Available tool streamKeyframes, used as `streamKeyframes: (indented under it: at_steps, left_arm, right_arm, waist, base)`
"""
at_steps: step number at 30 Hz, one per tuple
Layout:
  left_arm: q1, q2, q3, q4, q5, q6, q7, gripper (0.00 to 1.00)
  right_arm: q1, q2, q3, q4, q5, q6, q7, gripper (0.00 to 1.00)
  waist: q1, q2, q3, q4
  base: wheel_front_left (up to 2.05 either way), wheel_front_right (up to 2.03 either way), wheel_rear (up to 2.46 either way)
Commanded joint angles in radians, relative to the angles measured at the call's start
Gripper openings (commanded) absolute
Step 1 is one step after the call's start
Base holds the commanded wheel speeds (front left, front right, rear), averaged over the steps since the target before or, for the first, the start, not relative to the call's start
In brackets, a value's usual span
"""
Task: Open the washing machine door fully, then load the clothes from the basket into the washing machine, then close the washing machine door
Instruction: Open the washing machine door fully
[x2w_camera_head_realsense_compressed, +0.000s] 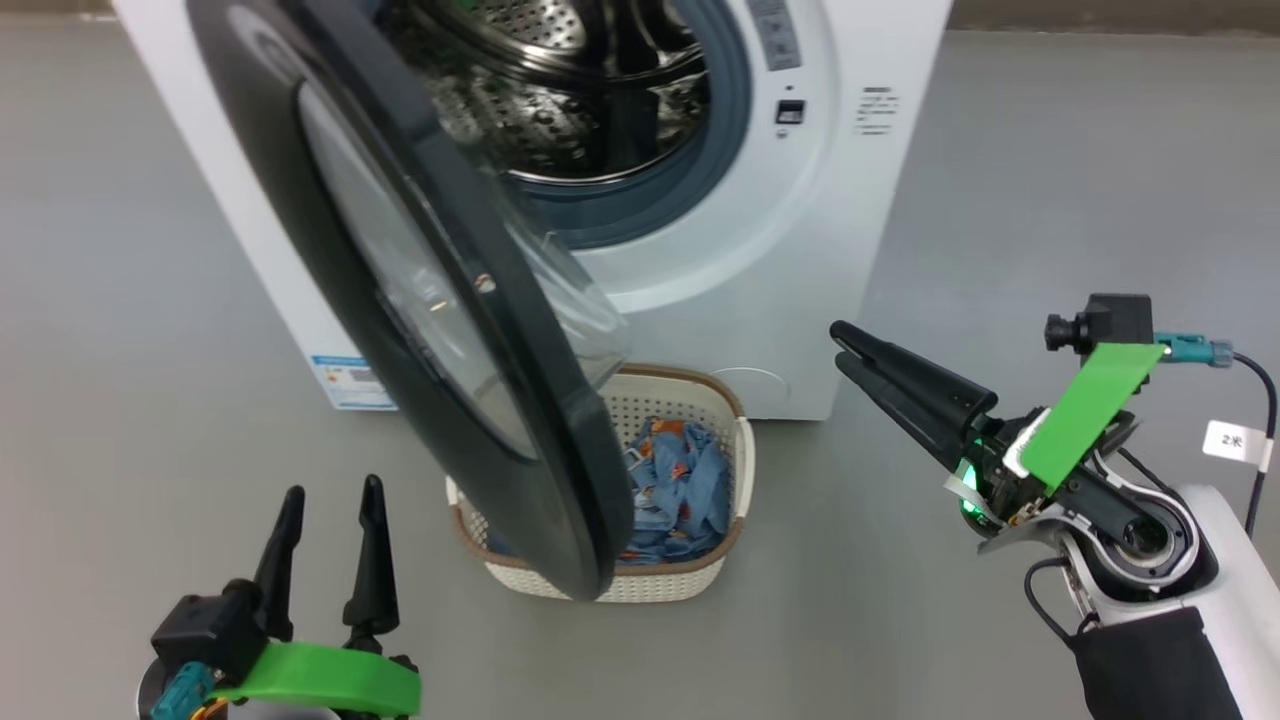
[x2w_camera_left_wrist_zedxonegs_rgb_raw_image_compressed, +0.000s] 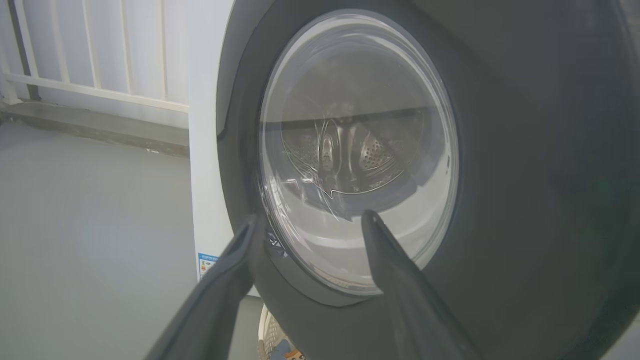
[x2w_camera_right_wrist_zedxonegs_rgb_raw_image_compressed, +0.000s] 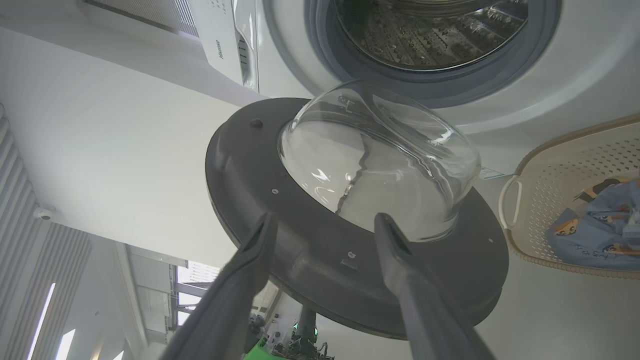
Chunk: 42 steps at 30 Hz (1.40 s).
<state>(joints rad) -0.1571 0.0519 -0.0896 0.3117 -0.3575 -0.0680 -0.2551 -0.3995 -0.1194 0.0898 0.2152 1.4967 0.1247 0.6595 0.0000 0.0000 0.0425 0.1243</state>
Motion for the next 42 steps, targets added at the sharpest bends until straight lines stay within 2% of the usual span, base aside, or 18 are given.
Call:
streamKeyframes:
  at_steps: [1, 8, 11, 17, 24, 25, 31, 37, 42]
  left_arm:
    - [-0.007, 0.024, 0.034, -0.034, 0.011, 0.007, -0.007, 1.0]
    - [0.005, 0.024, 0.03, -0.041, 0.008, 0.011, -0.007, 1.0]
    - [0.009, 0.025, 0.029, -0.043, 0.006, 0.014, -0.007, 1.0]
    - [0.02, 0.024, 0.031, -0.045, 0.002, 0.017, -0.007, 1.0]
    - [0.04, 0.023, 0.039, -0.058, 0.0, 0.023, -0.007, 1.0]
    - [0.04, 0.023, 0.039, -0.058, 0.0, 0.023, -0.007, 1.0]
    - [0.045, 0.022, 0.037, -0.07, 0.001, 0.027, -0.007, 1.0]
    - [0.047, 0.021, 0.034, -0.073, 0.0, 0.029, -0.007, 1.0]
    - [0.041, 0.021, 0.031, -0.068, -0.001, 0.027, -0.007, 1.0]
  right_arm:
    - [0.003, -0.001, 0.007, -0.048, -0.009, 0.006, -0.02, 1.0]
    - [0.075, -0.028, 0.011, -0.14, -0.075, 0.006, -0.144, 1.0]
    - [0.107, -0.047, 0.012, -0.173, -0.118, 0.006, -0.23, 1.0]
    - [0.182, -0.115, 0.08, -0.184, -0.281, 0.006, -0.443, 1.0]
    - [0.228, -0.179, 0.153, -0.142, -0.431, 0.006, -0.651, 1.0]
    - [0.228, -0.179, 0.153, -0.142, -0.431, 0.006, -0.651, 1.0]
    - [0.224, -0.221, 0.175, -0.059, -0.575, 0.006, -0.824, 1.0]
    - [0.209, -0.217, 0.189, 0.032, -0.7, 0.006, -0.906, 1.0]
    - [0.198, -0.177, 0.142, 0.082, -0.836, 0.006, -0.92, 1.0]
  waist:
    - [0.0, 0.0, -0.013, -0.04]
    - [0.0, 0.0, -0.019, -0.075]
    - [0.0, 0.0, -0.024, -0.085]
    - [0.0, 0.0, -0.038, -0.099]
    - [0.0, 0.0, -0.047, -0.121]
    - [0.0, 0.0, -0.047, -0.121]
    - [0.0, 0.0, -0.046, -0.138]
    - [0.0, 0.0, -0.04, -0.143]
    - [0.0, 0.0, -0.035, -0.136]
  base:
    - [0.0, 0.0, 0.0]
    - [0.0, 0.0, 0.0]
    - [0.0, 0.0, 0.0]
    - [0.0, 0.0, 0.0]
    - [0.0, 0.0, 0.0]
    - [0.0, 0.0, 0.0]
    - [0.0, 0.0, 0.0]
    - [0.0, 0.0, 0.0]
    - [0.0, 0.0, 0.0]
